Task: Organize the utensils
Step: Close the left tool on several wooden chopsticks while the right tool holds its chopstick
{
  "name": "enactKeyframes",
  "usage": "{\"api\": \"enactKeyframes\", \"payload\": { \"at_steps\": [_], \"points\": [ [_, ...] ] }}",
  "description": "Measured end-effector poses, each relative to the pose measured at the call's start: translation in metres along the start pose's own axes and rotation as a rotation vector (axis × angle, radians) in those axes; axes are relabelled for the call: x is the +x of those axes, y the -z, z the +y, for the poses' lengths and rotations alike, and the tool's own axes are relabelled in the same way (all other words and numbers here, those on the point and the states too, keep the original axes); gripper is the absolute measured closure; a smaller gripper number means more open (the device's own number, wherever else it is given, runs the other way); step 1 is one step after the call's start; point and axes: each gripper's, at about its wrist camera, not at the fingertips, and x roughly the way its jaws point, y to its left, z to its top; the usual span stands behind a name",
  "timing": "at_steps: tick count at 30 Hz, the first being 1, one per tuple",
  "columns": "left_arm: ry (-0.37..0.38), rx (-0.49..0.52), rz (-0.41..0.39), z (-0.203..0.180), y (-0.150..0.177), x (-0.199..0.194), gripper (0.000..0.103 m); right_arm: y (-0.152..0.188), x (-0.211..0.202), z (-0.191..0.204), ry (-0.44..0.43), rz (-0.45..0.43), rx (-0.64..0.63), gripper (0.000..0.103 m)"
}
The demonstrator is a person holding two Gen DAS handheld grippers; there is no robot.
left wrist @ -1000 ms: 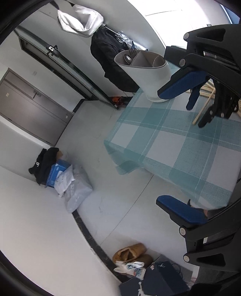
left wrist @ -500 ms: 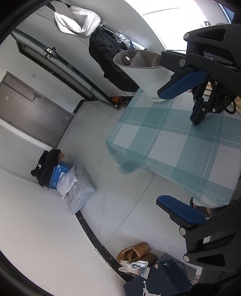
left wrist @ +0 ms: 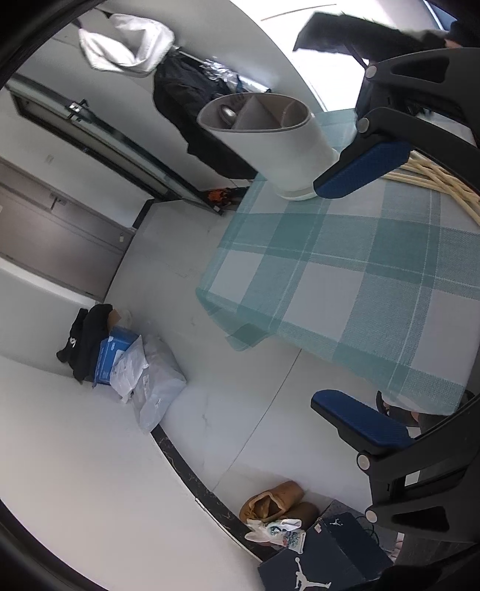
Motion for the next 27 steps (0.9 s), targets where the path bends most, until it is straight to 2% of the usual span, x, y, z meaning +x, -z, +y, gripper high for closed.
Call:
{"api": "enactKeyframes", "payload": {
  "at_steps": [7,12,21,26,27],
  "points": [
    [-0.009,0.093,0.04,-0.026,0.012,0.01,0.001,0.018,-0.041,-0.059,-0.042,-0.126,0.253,0.098],
    [-0.011,0.202,0.082,-0.055,0.026,0.019,0.001,0.035,-0.06,-0.101,-0.09,-0.197,0.406,0.098],
    [0.032,0.438,0.152,-0.117,0.055,0.036,0.001,0.07,-0.089,-0.164,-0.177,-0.305,0.618,0.098],
    [0.028,0.595,0.172,-0.152,0.07,0.048,0.001,0.085,-0.096,-0.195,-0.204,-0.363,0.719,0.098],
    [0.004,0.626,0.161,-0.157,0.073,0.049,0.001,0.089,-0.098,-0.199,-0.205,-0.378,0.738,0.098]
  ]
}}
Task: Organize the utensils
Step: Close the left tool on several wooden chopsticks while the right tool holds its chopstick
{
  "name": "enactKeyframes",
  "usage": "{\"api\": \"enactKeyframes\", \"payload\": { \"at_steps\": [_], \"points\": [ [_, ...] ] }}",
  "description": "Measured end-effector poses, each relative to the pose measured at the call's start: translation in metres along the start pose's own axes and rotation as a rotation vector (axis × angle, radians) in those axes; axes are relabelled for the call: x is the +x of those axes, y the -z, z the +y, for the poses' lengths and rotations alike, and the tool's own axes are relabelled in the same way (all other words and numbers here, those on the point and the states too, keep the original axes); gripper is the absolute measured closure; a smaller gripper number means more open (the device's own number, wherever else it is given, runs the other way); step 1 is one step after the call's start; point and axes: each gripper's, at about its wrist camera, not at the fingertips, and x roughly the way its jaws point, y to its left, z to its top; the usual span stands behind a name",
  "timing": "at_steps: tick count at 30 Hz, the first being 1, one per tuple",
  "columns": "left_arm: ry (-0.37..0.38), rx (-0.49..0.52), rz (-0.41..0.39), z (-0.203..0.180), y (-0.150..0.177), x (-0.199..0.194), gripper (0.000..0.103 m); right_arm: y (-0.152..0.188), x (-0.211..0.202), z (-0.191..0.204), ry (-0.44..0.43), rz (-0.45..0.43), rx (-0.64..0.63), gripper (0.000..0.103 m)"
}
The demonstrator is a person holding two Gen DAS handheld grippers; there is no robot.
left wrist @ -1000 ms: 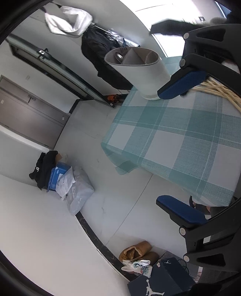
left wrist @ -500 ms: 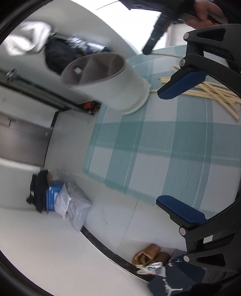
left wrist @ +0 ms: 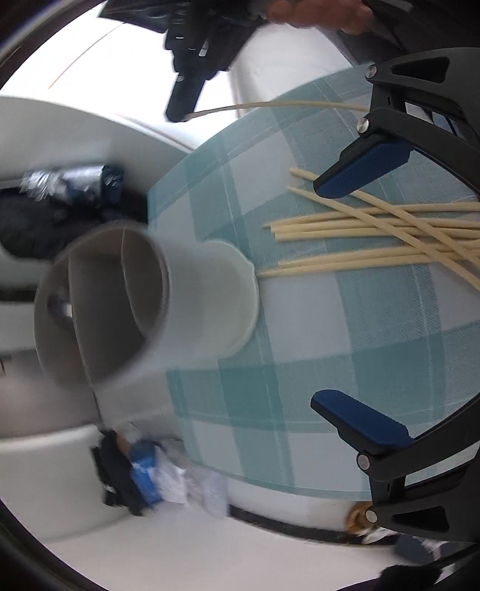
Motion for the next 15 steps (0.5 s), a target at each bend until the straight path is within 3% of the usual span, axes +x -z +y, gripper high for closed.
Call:
{"api": "enactKeyframes", "payload": {
  "at_steps": [2,8,15],
  "points": [
    [-0.041,0.053,0.01,-0.011,-0.003,0.005,0.001,-0.003,-0.01,-0.007,-0.002,-0.023,0.021,0.098],
    [0.028,0.166,0.064,-0.034,-0.01,0.016,0.001,-0.011,-0.025,-0.019,0.002,-0.065,0.018,0.098],
    [-0.042,0.32,0.11,-0.054,-0.013,0.033,0.005,-0.013,-0.031,-0.024,-0.013,-0.066,0.029,0.098]
  ]
}}
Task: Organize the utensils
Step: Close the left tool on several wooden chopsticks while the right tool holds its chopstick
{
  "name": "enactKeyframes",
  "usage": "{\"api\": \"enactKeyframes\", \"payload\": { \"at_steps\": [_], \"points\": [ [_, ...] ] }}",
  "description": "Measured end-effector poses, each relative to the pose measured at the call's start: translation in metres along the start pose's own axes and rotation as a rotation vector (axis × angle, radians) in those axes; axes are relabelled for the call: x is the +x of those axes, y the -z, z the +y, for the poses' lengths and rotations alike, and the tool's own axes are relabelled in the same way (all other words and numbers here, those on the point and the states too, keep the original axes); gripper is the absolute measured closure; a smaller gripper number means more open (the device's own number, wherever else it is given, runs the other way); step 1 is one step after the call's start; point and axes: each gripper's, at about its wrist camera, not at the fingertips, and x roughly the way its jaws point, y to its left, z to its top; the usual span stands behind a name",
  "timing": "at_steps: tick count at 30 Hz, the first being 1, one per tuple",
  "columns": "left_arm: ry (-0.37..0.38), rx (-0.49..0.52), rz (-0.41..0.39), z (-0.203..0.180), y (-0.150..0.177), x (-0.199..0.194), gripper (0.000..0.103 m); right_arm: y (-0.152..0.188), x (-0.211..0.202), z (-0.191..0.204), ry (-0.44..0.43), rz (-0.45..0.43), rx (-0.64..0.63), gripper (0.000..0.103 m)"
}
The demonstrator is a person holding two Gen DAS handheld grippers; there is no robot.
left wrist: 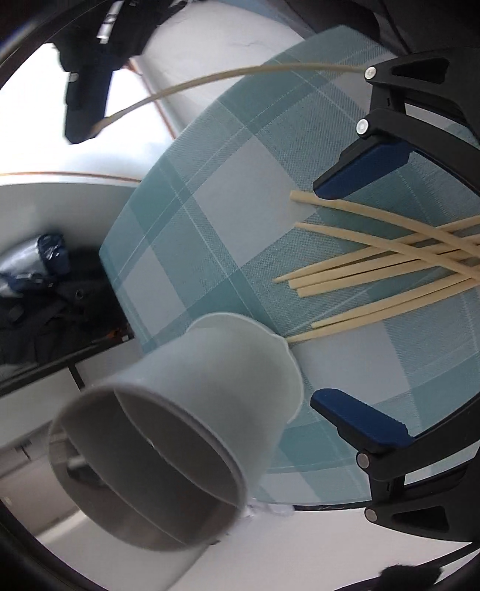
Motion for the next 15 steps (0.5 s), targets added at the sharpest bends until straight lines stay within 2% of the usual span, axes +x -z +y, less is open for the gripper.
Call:
{"api": "enactKeyframes", "payload": {
  "at_steps": [4,6,10,12,15],
  "points": [
    [0.002,0.03,0.032,-0.002,0.0,0.006,0.016,-0.002,0.002,0.001,0.004,-0.01,-0.03,0.098],
    [0.006,0.049,0.031,-0.004,0.001,0.005,0.027,-0.003,0.001,0.0,0.008,-0.01,-0.03,0.098],
    [0.052,0.084,0.04,-0.01,0.0,0.006,0.039,-0.006,-0.003,-0.001,0.0,-0.033,-0.03,0.098],
    [0.08,0.096,0.05,-0.013,-0.001,0.006,0.053,-0.007,-0.004,-0.002,0.0,-0.039,-0.028,0.098],
    [0.1,0.116,0.063,-0.016,-0.001,0.007,0.06,-0.008,-0.004,-0.003,0.007,-0.04,-0.025,0.098]
  ]
}}
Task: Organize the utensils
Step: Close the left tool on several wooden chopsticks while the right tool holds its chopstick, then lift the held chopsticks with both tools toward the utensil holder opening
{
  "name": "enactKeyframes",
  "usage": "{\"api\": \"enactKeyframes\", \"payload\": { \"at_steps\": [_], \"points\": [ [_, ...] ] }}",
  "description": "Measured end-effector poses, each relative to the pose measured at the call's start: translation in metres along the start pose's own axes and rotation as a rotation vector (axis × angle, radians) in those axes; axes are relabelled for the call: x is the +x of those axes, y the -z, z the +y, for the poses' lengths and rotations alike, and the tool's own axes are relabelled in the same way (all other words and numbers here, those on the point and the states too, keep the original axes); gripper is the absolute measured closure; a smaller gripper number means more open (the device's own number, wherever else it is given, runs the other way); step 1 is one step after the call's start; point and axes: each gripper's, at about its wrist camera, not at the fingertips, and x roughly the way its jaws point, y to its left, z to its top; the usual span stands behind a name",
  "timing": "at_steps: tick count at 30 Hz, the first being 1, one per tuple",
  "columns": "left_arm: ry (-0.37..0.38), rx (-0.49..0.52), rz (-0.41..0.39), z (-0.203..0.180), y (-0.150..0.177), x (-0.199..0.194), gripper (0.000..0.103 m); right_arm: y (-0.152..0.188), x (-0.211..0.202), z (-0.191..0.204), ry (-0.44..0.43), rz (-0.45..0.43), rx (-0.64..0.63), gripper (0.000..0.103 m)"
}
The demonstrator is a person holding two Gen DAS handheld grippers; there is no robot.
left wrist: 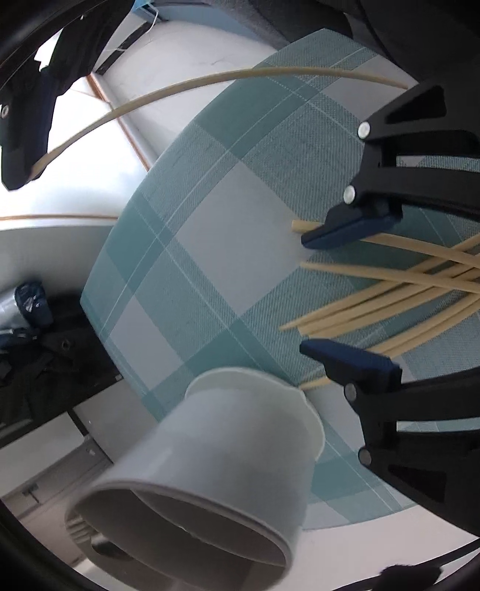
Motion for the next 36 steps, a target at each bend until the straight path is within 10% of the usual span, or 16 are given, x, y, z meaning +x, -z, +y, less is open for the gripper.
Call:
{"api": "enactKeyframes", "payload": {
  "at_steps": [12,22,36],
  "points": [
    [0.176,-0.056,0.078,0.009,-0.009,0.002,0.101,0.0,-0.001,-0.001,0.008,-0.004,0.01,0.098],
    [0.142,-0.116,0.029,0.02,-0.001,0.0,0.102,0.003,-0.002,0.002,0.024,-0.013,-0.002,0.098],
    [0.088,-0.323,-0.24,0.067,0.015,-0.069,0.102,0.012,-0.005,0.028,0.024,-0.071,-0.086,0.098]
  ]
}}
